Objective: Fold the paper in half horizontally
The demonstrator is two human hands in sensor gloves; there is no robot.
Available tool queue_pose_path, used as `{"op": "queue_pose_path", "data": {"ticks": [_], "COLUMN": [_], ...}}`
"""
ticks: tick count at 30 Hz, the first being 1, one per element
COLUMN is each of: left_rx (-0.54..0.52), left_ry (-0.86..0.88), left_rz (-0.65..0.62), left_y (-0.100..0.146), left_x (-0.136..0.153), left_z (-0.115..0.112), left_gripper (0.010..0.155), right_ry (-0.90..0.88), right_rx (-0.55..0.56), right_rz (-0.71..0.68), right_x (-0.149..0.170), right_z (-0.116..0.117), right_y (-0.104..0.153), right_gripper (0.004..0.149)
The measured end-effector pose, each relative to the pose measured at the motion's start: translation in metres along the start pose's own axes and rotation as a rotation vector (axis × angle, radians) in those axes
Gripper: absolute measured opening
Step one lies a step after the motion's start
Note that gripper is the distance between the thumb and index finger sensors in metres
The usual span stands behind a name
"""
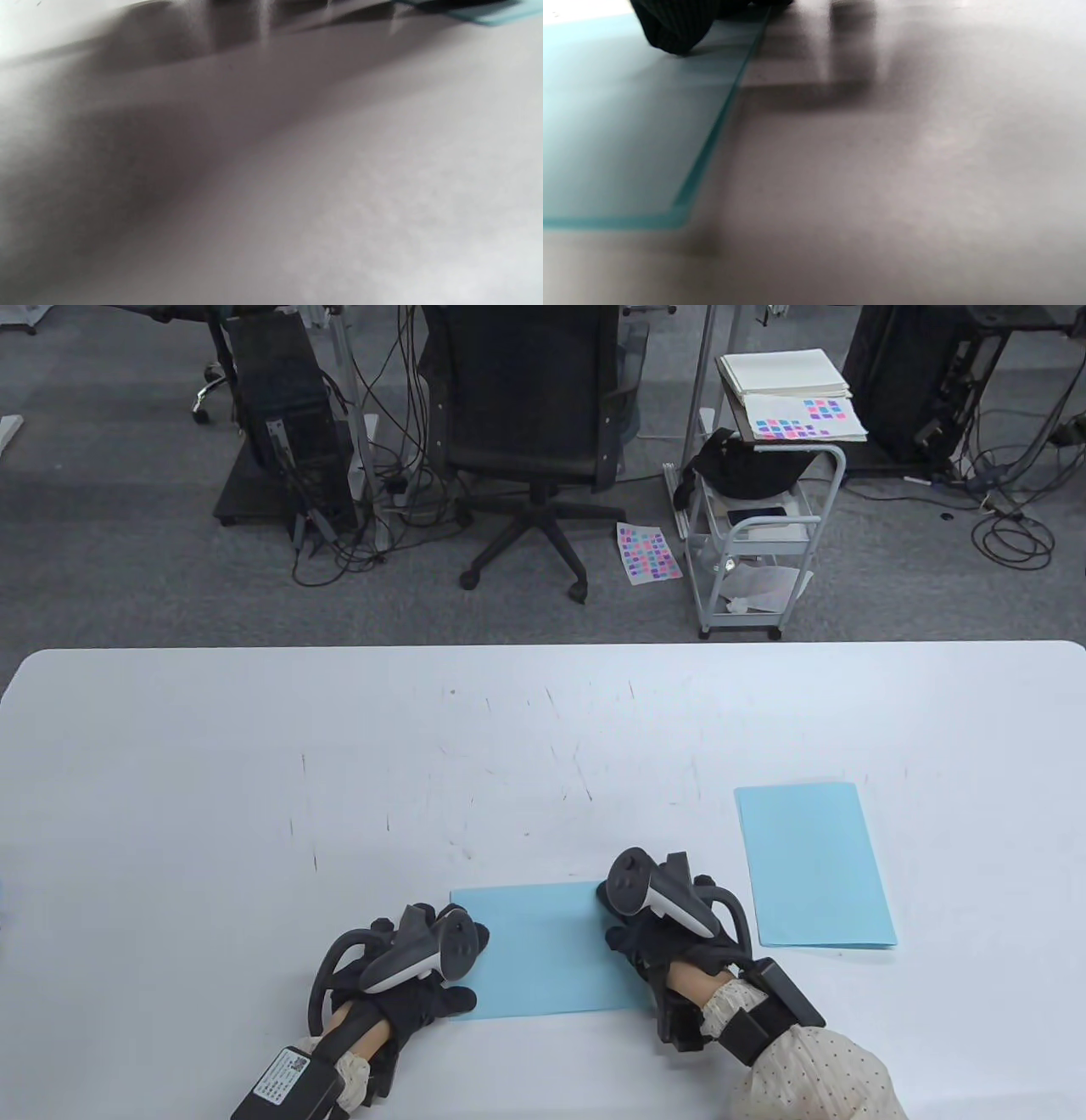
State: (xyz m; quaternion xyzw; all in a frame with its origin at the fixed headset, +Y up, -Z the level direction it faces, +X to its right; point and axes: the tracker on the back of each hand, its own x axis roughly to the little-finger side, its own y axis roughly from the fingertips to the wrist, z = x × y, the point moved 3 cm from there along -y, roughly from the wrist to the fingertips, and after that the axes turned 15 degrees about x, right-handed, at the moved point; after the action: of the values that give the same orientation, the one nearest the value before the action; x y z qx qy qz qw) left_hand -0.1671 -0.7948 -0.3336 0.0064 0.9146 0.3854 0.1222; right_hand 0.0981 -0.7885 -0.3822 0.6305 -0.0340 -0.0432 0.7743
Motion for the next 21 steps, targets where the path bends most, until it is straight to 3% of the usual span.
{"op": "queue_pose_path", "data": {"ticks": [9, 15, 21], "left_rx": [-0.001, 0.006, 0.016], "left_ry": [-0.001, 0.002, -0.023], "left_rz": [-0.003, -0.011, 0.007], "left_y": [0.000, -0.001, 0.001], "left_x": [0.000, 0.000, -0.005], "left_z": [0.001, 0.002, 0.009], "left_gripper": [0.077, 0.077, 0.078], "right_ry": [-0.075, -0.056, -0.046], "right_rx": [0.019, -0.043, -0.053], "right_rz": [-0.086, -0.184, -0.182], "right_x": [0.002, -0.004, 0.000], "right_z": [-0.009, 0.008, 0.015], "right_y": [0.024, 0.049, 0.047], "right_gripper": [0.065, 0.063, 0.063]}}
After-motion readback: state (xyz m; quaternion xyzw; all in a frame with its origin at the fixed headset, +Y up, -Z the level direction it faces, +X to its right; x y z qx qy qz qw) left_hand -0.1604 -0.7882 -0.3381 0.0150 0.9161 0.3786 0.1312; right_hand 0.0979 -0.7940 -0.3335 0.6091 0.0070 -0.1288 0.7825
